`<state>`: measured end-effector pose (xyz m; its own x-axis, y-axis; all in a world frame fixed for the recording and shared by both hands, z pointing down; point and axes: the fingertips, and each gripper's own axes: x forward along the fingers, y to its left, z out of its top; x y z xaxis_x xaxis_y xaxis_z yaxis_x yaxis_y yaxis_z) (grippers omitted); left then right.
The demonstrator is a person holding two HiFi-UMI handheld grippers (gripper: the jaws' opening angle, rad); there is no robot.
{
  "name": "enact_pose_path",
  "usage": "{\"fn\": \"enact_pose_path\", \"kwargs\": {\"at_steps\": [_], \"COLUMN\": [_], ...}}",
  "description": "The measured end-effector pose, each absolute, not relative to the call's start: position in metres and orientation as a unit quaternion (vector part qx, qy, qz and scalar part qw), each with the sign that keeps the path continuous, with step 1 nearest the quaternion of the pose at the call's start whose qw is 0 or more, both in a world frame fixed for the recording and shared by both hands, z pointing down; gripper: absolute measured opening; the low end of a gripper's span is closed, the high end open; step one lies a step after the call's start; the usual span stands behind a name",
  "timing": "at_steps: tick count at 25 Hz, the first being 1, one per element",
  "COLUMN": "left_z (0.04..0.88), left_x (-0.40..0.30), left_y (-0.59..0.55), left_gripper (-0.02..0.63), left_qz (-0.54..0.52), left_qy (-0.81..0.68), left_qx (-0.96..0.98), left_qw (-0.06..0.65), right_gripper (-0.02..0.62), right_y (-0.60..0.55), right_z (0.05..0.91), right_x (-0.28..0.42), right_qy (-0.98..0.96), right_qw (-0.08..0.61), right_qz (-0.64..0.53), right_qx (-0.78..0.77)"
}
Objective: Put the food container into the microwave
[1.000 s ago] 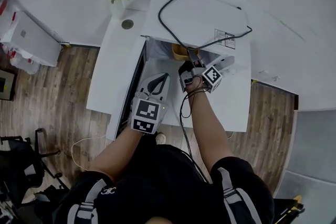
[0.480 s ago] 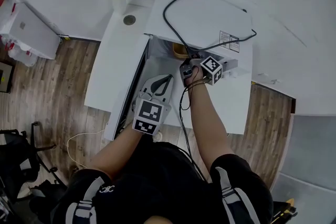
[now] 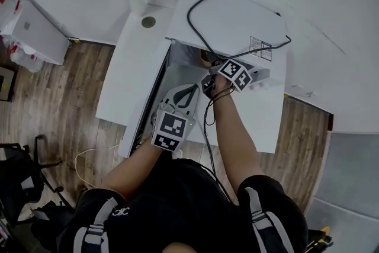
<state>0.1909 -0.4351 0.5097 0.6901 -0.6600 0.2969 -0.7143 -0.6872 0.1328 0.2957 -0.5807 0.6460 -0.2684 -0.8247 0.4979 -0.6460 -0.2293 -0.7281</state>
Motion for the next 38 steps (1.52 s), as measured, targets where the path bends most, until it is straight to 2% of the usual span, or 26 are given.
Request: {"fn": "enact_pose_path", "kwargs": {"at_steps": [3, 7, 8, 11, 14, 17, 18, 20, 21, 22, 38], "left_z": [0.511, 0.513, 0.513, 0.515, 0.516, 0.517, 0.517, 0.517, 0.517, 0.517, 0.502], "left_x": [0.191, 0.192, 0.192, 0.194, 0.198, 0.200, 0.201, 0.201, 0.200, 0.200, 0.190], "left_y": [-0.434, -0.434, -0.433, -0.432, -0.430, -0.428, -0.428, -0.428, -0.428, -0.429, -0.421], "left_gripper": [0.009, 0.009, 0.009, 0.009, 0.009, 0.009, 0.009, 0.009, 0.009, 0.009, 0.009], "left_qz": [0.116, 0.119, 0.120, 0.122, 0.126, 0.129, 0.130, 0.132, 0.132, 0.132, 0.130], "left_qy": [-0.376, -0.374, -0.373, -0.372, -0.369, -0.366, -0.366, -0.367, -0.368, -0.370, -0.406], "left_qx": [0.911, 0.912, 0.912, 0.912, 0.912, 0.913, 0.913, 0.913, 0.912, 0.911, 0.897], "left_qw": [0.122, 0.122, 0.123, 0.125, 0.124, 0.123, 0.122, 0.122, 0.122, 0.122, 0.117], "right_gripper": [0.433, 0.460, 0.437, 0.314, 0.174, 0.064, 0.047, 0.046, 0.006, 0.000, 0.000], "right_y": [-0.579, -0.568, -0.564, -0.554, -0.550, -0.547, -0.546, -0.544, -0.543, -0.542, -0.470], "right_z": [0.639, 0.640, 0.641, 0.646, 0.648, 0.654, 0.655, 0.658, 0.658, 0.657, 0.582], "right_x": [0.283, 0.264, 0.260, 0.254, 0.256, 0.260, 0.261, 0.264, 0.265, 0.265, 0.268], "right_qy": [0.663, 0.725, 0.738, 0.754, 0.744, 0.727, 0.724, 0.720, 0.720, 0.720, 0.773], "right_qw": [0.052, -0.017, -0.042, -0.094, -0.088, -0.074, -0.072, -0.072, -0.073, -0.074, -0.054], "right_qz": [-0.486, -0.462, -0.452, -0.433, -0.450, -0.474, -0.478, -0.479, -0.477, -0.475, -0.378], "right_qx": [-0.567, -0.511, -0.499, -0.485, -0.486, -0.491, -0.493, -0.496, -0.498, -0.500, -0.507]}}
